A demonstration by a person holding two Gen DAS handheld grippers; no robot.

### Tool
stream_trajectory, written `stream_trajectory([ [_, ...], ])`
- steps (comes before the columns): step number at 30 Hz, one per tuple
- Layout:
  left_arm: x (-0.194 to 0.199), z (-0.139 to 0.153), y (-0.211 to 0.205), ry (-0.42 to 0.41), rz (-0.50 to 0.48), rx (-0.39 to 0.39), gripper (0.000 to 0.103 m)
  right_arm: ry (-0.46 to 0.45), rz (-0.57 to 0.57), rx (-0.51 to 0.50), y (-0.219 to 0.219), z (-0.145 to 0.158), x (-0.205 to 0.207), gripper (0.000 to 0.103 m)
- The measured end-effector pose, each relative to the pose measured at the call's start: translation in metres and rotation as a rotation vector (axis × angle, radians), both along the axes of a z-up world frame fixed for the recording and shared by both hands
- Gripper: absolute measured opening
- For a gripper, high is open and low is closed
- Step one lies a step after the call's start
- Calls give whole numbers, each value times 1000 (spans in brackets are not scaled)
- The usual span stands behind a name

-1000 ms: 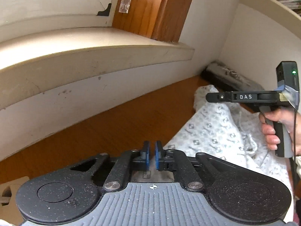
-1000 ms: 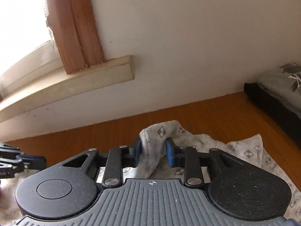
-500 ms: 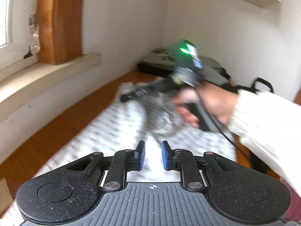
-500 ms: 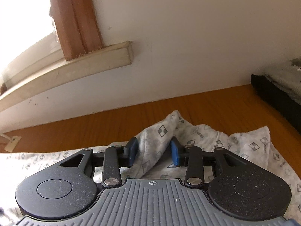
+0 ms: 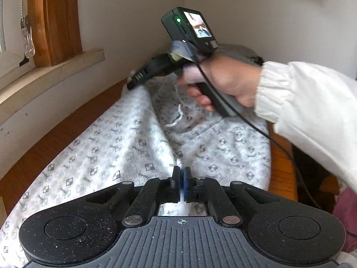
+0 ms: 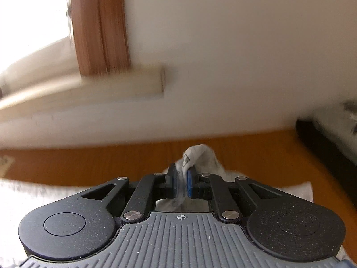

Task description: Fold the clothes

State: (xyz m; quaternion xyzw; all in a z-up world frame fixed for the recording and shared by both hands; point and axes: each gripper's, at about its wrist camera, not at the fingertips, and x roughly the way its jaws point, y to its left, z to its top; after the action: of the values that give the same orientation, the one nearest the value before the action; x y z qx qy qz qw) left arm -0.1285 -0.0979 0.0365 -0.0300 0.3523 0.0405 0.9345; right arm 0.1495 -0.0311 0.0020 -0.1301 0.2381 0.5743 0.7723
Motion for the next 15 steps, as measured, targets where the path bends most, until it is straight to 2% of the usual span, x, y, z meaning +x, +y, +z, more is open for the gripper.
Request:
stream_trajectory([
  [4, -4, 2, 3, -11, 1, -29, 2, -10, -12, -56, 12, -8, -3, 11],
  [6, -7, 3, 5, -16, 1, -43, 4, 9, -17, -49, 11, -12, 1, 12],
  [7, -8, 6, 6, -26, 5, -51, 12, 15, -14, -32, 9, -12, 2, 12],
  [8, -8, 10, 8, -37, 10, -59, 25, 21, -6, -10, 5, -11, 4, 13],
  [10, -11, 19, 14, -78, 39, -36, 43, -6, 16, 46, -2, -6, 3, 12],
  [12, -9, 27, 26, -102, 68, -41, 45, -23, 52, 86, -5, -1, 2, 11],
  [15, 1, 33, 46, -123, 126, -15, 55, -34, 72, 93, 0, 1, 2, 11],
])
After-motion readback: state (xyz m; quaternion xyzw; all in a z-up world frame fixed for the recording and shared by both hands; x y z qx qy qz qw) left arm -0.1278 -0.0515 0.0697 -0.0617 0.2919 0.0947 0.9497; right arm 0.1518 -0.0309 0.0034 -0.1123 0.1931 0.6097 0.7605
